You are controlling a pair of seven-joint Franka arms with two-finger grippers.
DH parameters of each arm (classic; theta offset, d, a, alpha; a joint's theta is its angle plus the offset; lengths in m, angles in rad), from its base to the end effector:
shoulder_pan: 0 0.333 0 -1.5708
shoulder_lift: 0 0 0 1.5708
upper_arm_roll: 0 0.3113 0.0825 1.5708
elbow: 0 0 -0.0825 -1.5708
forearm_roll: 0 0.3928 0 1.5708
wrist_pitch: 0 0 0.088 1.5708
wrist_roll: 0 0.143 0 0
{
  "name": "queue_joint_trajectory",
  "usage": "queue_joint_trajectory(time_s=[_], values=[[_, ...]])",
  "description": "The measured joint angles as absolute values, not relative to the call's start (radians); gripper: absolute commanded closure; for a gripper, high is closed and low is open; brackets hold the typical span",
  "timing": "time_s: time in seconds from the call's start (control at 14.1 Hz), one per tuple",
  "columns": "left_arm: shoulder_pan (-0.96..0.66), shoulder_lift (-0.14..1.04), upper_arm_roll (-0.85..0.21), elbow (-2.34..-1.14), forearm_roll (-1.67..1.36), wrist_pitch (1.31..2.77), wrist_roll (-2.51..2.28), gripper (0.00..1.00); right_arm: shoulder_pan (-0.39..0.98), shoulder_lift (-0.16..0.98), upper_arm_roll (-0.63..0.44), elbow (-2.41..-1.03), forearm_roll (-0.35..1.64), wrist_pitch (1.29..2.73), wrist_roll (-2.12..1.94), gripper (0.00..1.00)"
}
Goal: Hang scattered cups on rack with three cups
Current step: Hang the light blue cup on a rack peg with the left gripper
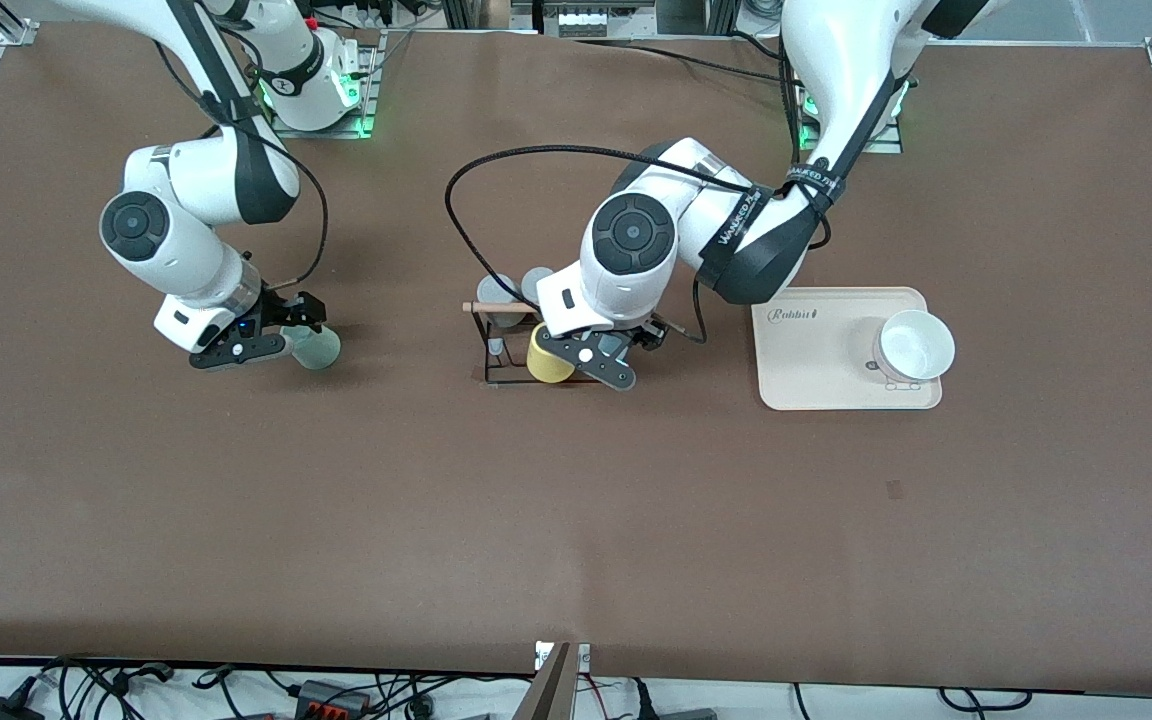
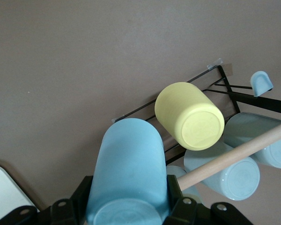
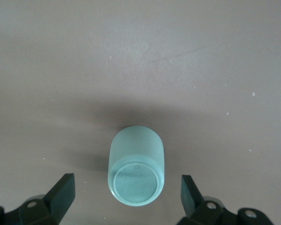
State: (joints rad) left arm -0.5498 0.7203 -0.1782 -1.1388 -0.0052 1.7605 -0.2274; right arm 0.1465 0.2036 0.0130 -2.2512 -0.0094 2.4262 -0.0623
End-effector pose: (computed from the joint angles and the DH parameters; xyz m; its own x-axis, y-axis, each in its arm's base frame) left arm 0.5738 -0.4687 0.3349 0.8871 -0.4470 -0.1152 -0.4376 -0.8937 0.0984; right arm 0.5336 0.0857 0.2243 0.9736 0.2266 -0.0287 0.2268 -0.9739 0.0015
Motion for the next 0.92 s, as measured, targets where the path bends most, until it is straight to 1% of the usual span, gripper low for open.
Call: queue_joint_trajectory(time_s=[0.42,0.57,0.92], values=[[-0.566,0.736,-0.178,-1.139,0.000,1.761,-0.227,0.68,0.136,0.228,0.007,-2.265,-0.009,2.437,-0.062,0.00],[-0.568,0.741,-0.178,-1.138,0.001,1.763,-0.227,0.66,0.129,0.234,0.005,-2.266,-0.008,2.437,-0.058,0.00],[-0.573,0.774,-0.176,-1.134,0.001,1.781,-0.227,0.64,0.144,0.242,0.010,-2.266,-0.007,2.439,0.092,0.00]])
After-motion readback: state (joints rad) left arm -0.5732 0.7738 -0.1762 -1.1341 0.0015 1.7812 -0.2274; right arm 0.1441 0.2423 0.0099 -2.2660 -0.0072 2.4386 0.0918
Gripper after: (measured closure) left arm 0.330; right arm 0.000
